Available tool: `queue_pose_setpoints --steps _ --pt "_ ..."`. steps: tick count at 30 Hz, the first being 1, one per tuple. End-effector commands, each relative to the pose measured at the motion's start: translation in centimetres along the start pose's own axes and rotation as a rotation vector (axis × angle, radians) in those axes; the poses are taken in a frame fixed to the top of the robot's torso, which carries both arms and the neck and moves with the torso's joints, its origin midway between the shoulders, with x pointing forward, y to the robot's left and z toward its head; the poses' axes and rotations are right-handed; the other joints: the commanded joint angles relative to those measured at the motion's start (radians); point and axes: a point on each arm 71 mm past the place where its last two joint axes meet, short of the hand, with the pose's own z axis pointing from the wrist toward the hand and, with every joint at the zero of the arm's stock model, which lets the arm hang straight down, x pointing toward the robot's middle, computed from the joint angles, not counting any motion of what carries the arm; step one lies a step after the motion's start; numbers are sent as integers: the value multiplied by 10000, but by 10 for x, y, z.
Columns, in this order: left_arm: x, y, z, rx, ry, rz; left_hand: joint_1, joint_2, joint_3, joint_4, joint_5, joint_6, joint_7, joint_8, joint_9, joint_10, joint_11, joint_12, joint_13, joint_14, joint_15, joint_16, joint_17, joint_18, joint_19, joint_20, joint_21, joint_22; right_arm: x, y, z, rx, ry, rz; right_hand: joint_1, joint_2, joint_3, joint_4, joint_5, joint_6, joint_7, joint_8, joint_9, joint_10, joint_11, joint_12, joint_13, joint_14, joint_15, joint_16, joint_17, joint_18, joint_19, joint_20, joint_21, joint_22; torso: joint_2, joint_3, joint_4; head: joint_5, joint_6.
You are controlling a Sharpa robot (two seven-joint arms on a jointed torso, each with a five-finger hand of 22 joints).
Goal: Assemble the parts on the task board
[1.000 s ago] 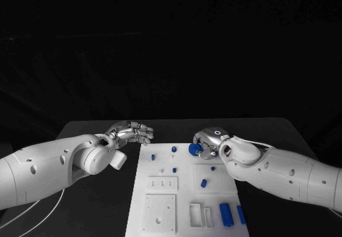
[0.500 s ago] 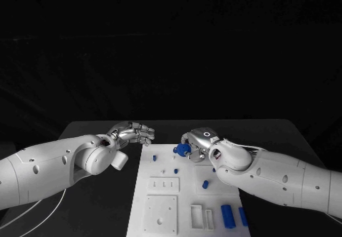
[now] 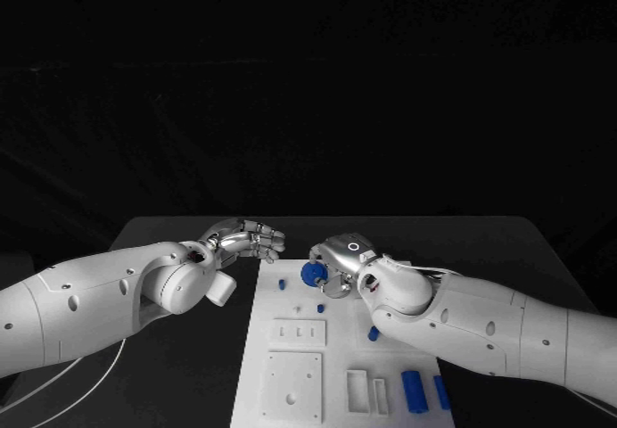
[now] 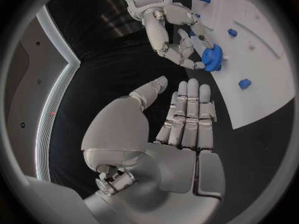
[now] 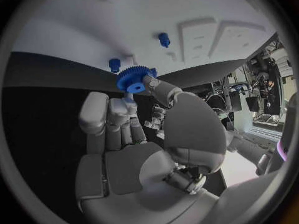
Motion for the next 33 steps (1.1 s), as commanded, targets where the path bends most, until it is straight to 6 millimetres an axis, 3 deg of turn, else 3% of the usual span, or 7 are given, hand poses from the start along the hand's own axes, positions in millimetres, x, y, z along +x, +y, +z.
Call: queue_pose_setpoints --steps 1,7,33 --pt "3 -2 1 145 203 5 -8 12 -14 -58 31 18 54 -49 9 73 30 -55 16 -78 -4 32 -10 163 -58 28 48 200 4 2 1 -92 105 -593 8 -100 45 3 7 728 358 21 55 52 -36 33 -13 -1 -65 -34 13 1389 97 21 45 1 -1 5 -9 29 -12" --pt "2 -2 0 115 219 -2 -15 15 -15 -58 31 17 54 -52 12 73 31 -60 17 -78 -4 33 -10 163 -58 28 48 199 10 3 0 -91 297 -781 36 -108 90 15 14 712 360 8 52 50 -35 21 -19 -1 -63 -51 25 1389 92 22 38 -5 -2 29 -26 98 -24" --pt "3 -2 1 114 251 -1 -35 26 -16 -57 31 15 56 -60 20 77 32 -71 23 -79 -3 34 -12 163 -59 28 51 198 24 3 2 38 773 -757 28 -202 70 -5 21 665 375 -27 40 37 -21 1 -25 -1 -52 -80 42 1389 79 32 31 -10 -2 37 -33 114 -52"
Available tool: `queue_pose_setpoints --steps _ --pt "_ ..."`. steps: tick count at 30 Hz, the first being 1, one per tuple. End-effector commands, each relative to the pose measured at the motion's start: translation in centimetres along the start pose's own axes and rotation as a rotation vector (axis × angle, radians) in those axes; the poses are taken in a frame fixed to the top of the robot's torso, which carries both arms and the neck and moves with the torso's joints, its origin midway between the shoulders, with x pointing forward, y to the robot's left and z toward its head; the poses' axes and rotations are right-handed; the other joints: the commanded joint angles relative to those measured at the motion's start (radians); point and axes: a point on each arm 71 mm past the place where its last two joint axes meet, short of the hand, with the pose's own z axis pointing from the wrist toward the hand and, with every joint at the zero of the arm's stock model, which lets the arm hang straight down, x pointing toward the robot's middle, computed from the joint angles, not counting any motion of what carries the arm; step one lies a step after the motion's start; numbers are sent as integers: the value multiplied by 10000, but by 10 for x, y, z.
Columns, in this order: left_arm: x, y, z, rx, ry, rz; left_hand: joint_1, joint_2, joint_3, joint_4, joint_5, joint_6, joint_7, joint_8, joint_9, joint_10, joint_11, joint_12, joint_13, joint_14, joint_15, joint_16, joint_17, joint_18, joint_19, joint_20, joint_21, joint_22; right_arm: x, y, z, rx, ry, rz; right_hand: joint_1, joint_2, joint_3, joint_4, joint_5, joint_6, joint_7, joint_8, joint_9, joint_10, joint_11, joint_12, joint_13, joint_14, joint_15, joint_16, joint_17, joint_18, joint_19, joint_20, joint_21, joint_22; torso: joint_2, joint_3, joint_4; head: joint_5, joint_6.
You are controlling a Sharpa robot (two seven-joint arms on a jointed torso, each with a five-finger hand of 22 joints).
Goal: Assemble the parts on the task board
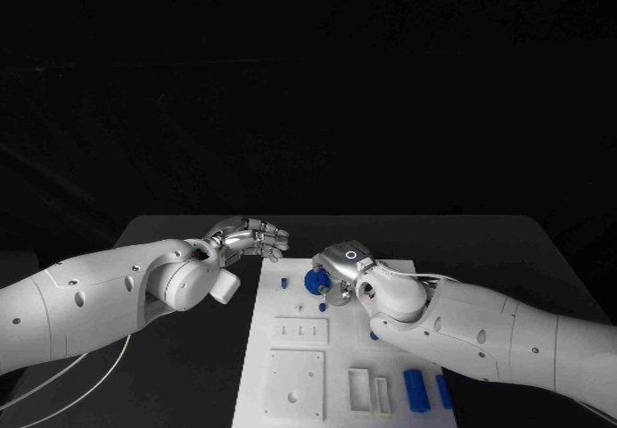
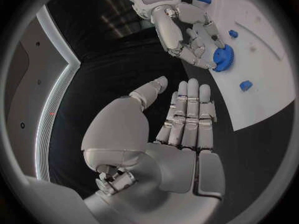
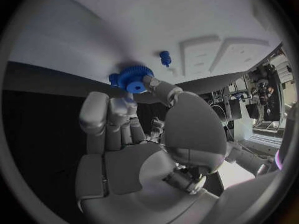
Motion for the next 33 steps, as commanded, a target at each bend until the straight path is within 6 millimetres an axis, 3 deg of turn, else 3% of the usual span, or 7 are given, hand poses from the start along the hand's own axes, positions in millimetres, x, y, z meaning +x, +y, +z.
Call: queue_pose_setpoints --steps 1,5,9,22,27,33 --pt "2 -2 1 116 189 3 -36 26 -16 -58 31 15 56 -60 12 41 -5 -45 17 -79 -3 34 -14 165 -60 27 51 202 4 -1 1 48 217 -36 -21 -124 29 -45 47 543 445 13 21 31 -8 15 -16 -2 -44 -52 17 1375 87 21 26 -11 5 -8 3 -6 -7" --pt "3 -2 1 137 173 7 -41 29 -16 -56 31 15 56 -61 14 42 -4 -47 18 -79 -3 35 -14 164 -60 28 52 202 5 0 3 52 268 82 -24 -221 2 -74 43 -25 605 -316 -132 -38 136 -60 -48 -4 85 -102 40 1375 58 22 -3 -28 -1 -12 -12 -4 3" --pt "3 -2 1 128 184 5 -43 33 -15 -55 32 16 56 -62 15 43 -5 -48 19 -79 -3 35 -14 165 -60 27 52 201 9 2 1 -5 432 118 -46 -277 -57 -98 41 -248 706 -438 -194 -97 236 -124 -82 1 184 -135 67 1375 43 23 -15 -37 2 -8 -8 -9 -11" --pt "3 -2 1 128 186 5 -49 33 -16 -58 33 15 56 -65 19 44 -5 -54 22 -79 -4 37 -15 166 -60 27 53 201 10 4 1 2 508 407 -83 -283 -115 -103 40 -227 719 -422 -192 -109 253 -141 -97 1 202 -156 87 1375 33 29 -18 -38 -4 -11 -7 -18 -17" --pt "2 -2 1 123 156 9 -54 34 -16 -57 33 14 56 -67 20 44 -4 -56 23 -79 -4 37 -15 165 -61 27 54 201 9 2 -1 90 355 808 -415 -318 -544 -131 21 -629 793 -624 -276 -121 321 -133 -101 0 266 -172 139 1375 17 29 -6 -29 -7 -2 2 -16 3" --pt "2 -2 1 130 162 9 -102 46 -26 -30 33 13 59 -74 28 48 -2 -66 28 -79 -2 38 -17 162 -60 30 56 199 12 -3 -2 259 767 1203 -1054 -266 -757 395 25 -676 806 -611 -258 -117 331 -116 -107 2 275 -185 195 1375 17 0 -31 -53 -5 -9 -1 -22 1"
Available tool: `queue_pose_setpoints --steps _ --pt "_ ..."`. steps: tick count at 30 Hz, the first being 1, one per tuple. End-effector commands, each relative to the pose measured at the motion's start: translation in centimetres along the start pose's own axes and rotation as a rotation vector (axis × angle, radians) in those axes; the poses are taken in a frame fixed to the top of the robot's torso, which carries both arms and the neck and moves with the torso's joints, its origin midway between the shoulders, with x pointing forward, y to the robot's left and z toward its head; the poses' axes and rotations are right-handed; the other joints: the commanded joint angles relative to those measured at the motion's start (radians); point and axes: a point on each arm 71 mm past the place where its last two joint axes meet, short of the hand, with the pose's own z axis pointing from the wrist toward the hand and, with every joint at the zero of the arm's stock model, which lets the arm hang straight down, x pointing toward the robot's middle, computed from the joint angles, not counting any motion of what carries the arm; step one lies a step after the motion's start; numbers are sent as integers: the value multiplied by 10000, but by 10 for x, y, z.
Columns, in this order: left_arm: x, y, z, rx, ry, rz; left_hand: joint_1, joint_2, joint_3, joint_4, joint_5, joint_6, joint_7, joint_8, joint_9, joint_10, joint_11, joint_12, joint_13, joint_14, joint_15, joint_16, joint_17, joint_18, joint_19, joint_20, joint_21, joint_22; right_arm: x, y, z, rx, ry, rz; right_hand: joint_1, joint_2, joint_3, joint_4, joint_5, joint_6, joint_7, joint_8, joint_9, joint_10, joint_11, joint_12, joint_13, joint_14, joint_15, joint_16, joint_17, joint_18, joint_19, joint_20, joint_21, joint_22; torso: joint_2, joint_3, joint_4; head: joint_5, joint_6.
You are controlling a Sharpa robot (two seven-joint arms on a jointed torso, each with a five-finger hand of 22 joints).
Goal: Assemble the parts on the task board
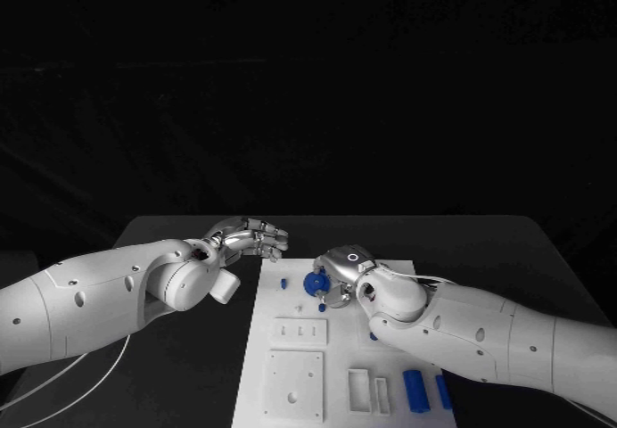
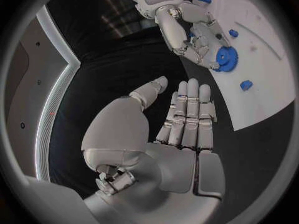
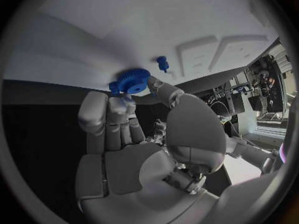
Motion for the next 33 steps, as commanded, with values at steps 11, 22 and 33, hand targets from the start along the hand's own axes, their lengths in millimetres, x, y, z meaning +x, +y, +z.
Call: queue_pose_setpoints --steps 11,22,33 --pt "2 -2 1 126 160 2 -165 71 -31 12 34 10 60 -47 31 53 -1 -75 20 -81 -1 40 -18 163 -59 28 60 194 7 -8 -6 177 738 847 -285 22 139 423 33 7 61 42 39 -10 68 2 9 2 61 -75 78 1380 55 -146 -40 -22 -5 7 -14 23 -10" --pt "0 -1 0 116 120 2 -172 73 -29 15 36 9 60 -51 35 54 -2 -81 22 -82 -2 41 -18 165 -61 27 60 193 3 -16 -13 365 350 1196 -239 44 269 489 41 47 53 74 50 -18 60 24 17 -1 54 -85 118 1380 55 -215 -44 -22 3 14 -22 36 28" --pt "-6 0 -1 94 -54 28 -171 69 -25 11 38 8 59 -55 39 56 -3 -87 25 -82 -4 42 -19 167 -64 24 60 193 -24 -35 -18 95 -1031 3233 -149 29 292 423 56 48 60 81 48 -25 65 40 20 2 57 -98 156 1380 61 -259 -31 -13 -14 25 -49 4 104"
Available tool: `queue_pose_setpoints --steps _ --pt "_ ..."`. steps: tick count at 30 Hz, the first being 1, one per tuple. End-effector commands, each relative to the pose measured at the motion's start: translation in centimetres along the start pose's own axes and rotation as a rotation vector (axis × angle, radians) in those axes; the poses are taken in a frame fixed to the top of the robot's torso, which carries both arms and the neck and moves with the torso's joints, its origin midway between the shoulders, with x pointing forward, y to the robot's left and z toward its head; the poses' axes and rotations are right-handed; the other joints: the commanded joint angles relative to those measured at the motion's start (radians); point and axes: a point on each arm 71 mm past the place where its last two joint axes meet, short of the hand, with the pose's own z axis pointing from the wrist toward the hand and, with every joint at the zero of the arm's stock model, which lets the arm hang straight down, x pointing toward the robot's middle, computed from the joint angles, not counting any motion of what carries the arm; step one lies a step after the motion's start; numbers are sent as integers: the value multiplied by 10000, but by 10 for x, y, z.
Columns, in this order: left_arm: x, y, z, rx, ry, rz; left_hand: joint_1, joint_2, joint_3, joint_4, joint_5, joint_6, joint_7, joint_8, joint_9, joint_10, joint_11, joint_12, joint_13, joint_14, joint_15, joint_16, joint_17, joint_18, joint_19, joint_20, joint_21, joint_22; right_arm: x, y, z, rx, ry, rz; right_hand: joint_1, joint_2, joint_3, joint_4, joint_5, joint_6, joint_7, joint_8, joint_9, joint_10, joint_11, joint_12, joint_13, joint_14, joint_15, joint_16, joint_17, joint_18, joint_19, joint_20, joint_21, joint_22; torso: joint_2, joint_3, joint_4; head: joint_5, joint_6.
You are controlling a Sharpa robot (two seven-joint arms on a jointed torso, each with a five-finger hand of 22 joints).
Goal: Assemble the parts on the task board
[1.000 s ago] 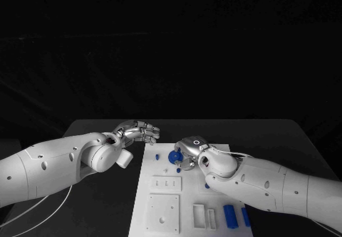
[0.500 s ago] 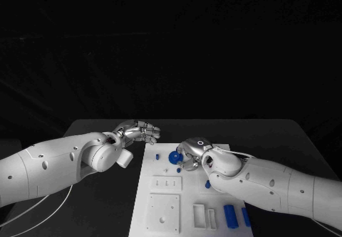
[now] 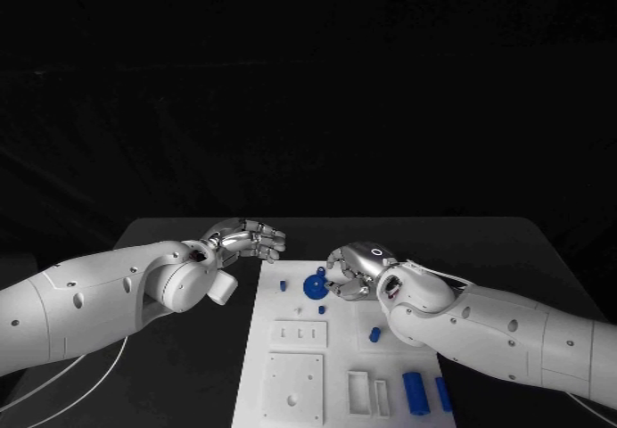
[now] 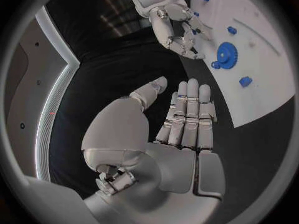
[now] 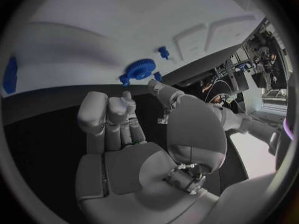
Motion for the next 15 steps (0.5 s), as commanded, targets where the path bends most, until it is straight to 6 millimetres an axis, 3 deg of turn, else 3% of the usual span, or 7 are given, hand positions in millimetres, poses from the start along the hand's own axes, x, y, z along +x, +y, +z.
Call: queue_pose_setpoints --steps 1,6,9,12,13,15 --pt "0 -2 1 125 87 9 -103 -1 -24 9 38 8 58 -56 18 56 -4 -30 13 -83 -4 42 -14 169 -65 24 61 197 -13 0 0 -465 -517 1268 33 45 10 -52 60 17 79 39 -21 -29 72 53 13 0 62 -64 19 1466 6 -93 -30 -1 -9 17 -10 -14 40" --pt "-1 -1 1 137 69 16 -92 0 -17 1 41 11 56 -57 21 59 -5 -33 15 -83 -6 43 -15 172 -66 22 61 197 -28 -10 -5 -664 -714 1350 271 108 -76 -299 148 25 87 52 -21 -57 81 67 20 1 73 -87 52 1466 -12 -122 -23 12 -34 56 -70 22 120" --pt "-3 -1 2 147 27 25 -85 4 -11 -4 43 14 55 -56 25 60 -6 -36 17 -83 -6 43 -15 173 -68 21 61 197 -38 -31 -10 -604 -585 1809 582 135 -119 -564 185 64 78 82 -13 -65 75 82 21 4 67 -110 82 1466 -27 -130 -17 22 -73 103 -148 52 142" --pt "-6 -1 1 232 -60 65 -78 7 -7 -10 43 18 53 -55 28 62 -6 -38 19 -83 -7 44 -15 174 -68 21 62 197 -45 -55 -15 -661 -493 2787 842 208 -176 -814 357 100 68 111 -3 -64 66 105 29 12 56 -115 112 1466 -30 -136 1 36 -105 128 -218 57 132" --pt "-7 -1 1 250 -71 94 -75 11 -4 -12 44 20 53 -55 30 64 -7 -39 20 -83 -8 44 -15 174 -68 20 63 197 -48 -64 -17 -519 -530 3038 967 246 -226 -972 554 128 58 133 7 -57 56 125 38 15 52 -109 129 1466 -28 -142 19 49 -116 135 -240 51 136" --pt "-10 0 2 246 -125 111 -63 17 4 -20 48 24 50 -54 33 67 -8 -41 22 -83 -8 45 -16 175 -69 20 63 197 -50 -79 -23 -267 -412 3358 1019 533 -841 -1548 1593 148 22 182 47 -59 56 191 69 18 87 -73 208 1465 -27 -122 119 121 -141 156 -277 44 140"
